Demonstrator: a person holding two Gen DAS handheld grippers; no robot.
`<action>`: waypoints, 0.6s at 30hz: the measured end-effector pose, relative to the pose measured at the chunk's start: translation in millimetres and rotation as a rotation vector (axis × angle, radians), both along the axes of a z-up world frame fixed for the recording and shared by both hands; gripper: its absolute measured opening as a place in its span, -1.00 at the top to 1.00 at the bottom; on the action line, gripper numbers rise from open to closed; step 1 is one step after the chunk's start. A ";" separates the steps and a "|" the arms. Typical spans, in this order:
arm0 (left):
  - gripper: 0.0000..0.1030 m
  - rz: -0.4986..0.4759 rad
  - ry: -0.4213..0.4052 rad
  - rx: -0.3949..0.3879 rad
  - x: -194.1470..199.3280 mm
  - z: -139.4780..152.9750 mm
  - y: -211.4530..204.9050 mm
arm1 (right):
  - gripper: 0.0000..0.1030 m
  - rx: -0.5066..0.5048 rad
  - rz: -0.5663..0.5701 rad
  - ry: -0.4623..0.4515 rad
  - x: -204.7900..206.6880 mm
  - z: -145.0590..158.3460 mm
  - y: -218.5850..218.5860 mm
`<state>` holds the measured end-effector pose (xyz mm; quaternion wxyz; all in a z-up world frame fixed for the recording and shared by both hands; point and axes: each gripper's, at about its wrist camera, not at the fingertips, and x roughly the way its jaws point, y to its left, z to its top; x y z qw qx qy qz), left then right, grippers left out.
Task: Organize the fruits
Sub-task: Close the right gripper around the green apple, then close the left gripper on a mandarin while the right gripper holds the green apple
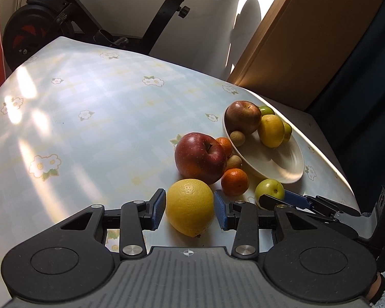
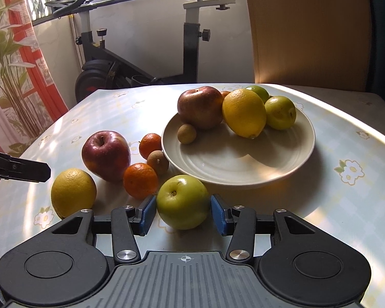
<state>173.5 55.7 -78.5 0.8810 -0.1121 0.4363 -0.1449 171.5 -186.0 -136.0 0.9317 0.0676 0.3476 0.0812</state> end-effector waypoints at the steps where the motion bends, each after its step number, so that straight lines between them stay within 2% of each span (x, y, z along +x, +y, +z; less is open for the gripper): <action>1: 0.17 -0.007 0.002 -0.001 0.6 0.1 -4.8 | 0.17 0.010 0.006 -0.006 -2.3 -0.7 -2.7; 5: 0.17 -0.067 0.012 0.006 1.1 -0.2 -28.1 | 0.17 0.004 0.021 -0.026 -13.4 -0.9 -9.8; 11: 0.17 -0.166 0.038 0.058 11.5 -12.6 -76.3 | 0.17 0.018 -0.001 -0.045 -30.7 -1.7 -32.9; 18: 0.17 -0.103 0.118 0.075 31.2 -31.3 -99.0 | 0.17 0.004 -0.025 -0.079 -40.7 -4.6 -54.5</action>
